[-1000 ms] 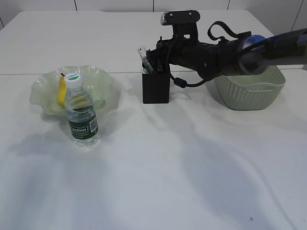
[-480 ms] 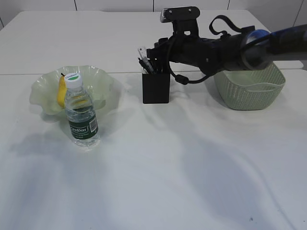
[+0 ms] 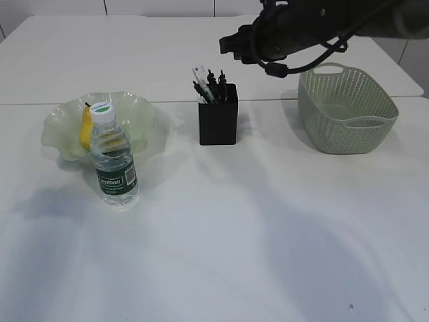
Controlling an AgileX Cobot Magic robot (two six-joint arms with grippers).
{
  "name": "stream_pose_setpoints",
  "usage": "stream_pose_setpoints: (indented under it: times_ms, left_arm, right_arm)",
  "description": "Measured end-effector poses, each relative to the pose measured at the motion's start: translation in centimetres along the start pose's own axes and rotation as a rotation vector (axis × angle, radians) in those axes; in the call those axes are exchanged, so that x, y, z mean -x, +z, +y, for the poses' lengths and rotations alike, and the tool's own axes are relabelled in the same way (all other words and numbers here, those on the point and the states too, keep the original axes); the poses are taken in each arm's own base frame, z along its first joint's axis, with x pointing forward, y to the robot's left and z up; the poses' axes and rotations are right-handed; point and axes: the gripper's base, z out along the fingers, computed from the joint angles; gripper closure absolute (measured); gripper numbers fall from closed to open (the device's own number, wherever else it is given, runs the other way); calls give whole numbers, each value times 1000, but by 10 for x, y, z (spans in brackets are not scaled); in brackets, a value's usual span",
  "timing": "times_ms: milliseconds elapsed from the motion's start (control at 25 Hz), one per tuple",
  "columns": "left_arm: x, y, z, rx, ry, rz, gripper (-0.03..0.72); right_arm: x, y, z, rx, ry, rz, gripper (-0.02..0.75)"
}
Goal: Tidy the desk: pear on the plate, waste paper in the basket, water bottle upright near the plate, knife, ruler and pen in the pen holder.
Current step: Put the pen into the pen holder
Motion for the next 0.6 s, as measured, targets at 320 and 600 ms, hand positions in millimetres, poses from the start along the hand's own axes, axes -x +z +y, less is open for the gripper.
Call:
stream_pose_setpoints:
  times_ms: [320, 600]
  left_arm:
    - [0, 0, 0, 1, 1, 2, 232]
    - [0, 0, 0, 3, 3, 4, 233]
  right_arm:
    - [25, -65, -12, -25, 49, 124, 464]
    - [25, -102, -70, -123, 163, 233, 464]
